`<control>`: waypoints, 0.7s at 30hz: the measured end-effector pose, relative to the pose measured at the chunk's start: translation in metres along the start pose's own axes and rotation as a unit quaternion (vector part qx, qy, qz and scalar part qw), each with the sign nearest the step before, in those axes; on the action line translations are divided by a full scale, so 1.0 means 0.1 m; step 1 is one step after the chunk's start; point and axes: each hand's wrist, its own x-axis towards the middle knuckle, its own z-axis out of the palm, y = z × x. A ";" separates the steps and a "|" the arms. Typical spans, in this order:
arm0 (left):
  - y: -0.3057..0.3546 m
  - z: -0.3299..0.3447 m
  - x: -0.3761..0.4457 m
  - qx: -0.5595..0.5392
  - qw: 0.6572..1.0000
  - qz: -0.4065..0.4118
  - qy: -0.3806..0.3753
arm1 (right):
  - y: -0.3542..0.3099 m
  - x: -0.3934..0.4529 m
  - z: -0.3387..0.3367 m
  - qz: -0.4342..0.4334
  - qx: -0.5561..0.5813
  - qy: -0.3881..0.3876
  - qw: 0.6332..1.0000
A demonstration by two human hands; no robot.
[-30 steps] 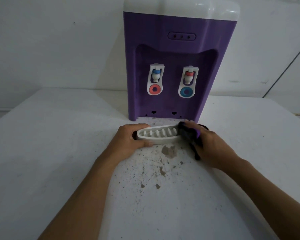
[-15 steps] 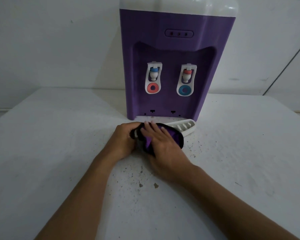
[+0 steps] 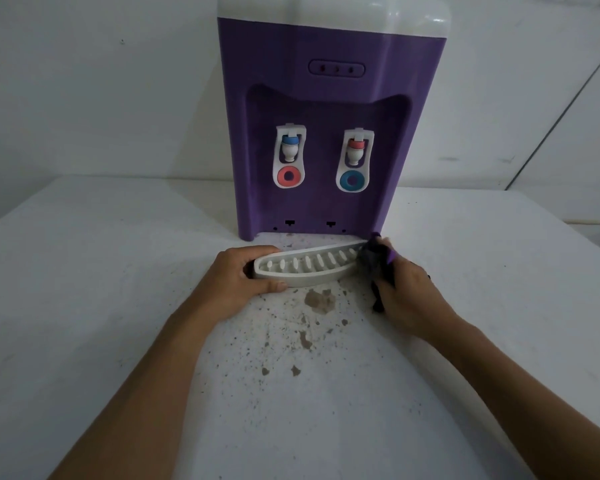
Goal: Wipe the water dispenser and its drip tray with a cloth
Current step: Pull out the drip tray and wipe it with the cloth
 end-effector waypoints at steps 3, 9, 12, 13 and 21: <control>0.01 0.01 -0.02 -0.007 1.000 -0.001 -0.003 | -0.18 0.17 0.09 0.110 0.109 0.066 0.986; 0.03 0.02 -0.02 -0.008 1.000 0.011 0.005 | -0.37 0.07 0.14 -0.004 0.200 0.145 0.969; 0.00 0.02 -0.01 -0.012 1.000 0.011 0.009 | -0.48 0.03 -0.04 -0.026 0.281 0.201 0.938; 0.00 0.02 -0.01 -0.014 1.000 0.012 0.008 | -0.51 0.02 -0.09 -0.013 0.333 0.207 0.920; 0.00 0.04 0.00 0.001 1.000 0.024 0.007 | -0.65 -0.07 -0.13 0.113 0.556 -0.004 0.823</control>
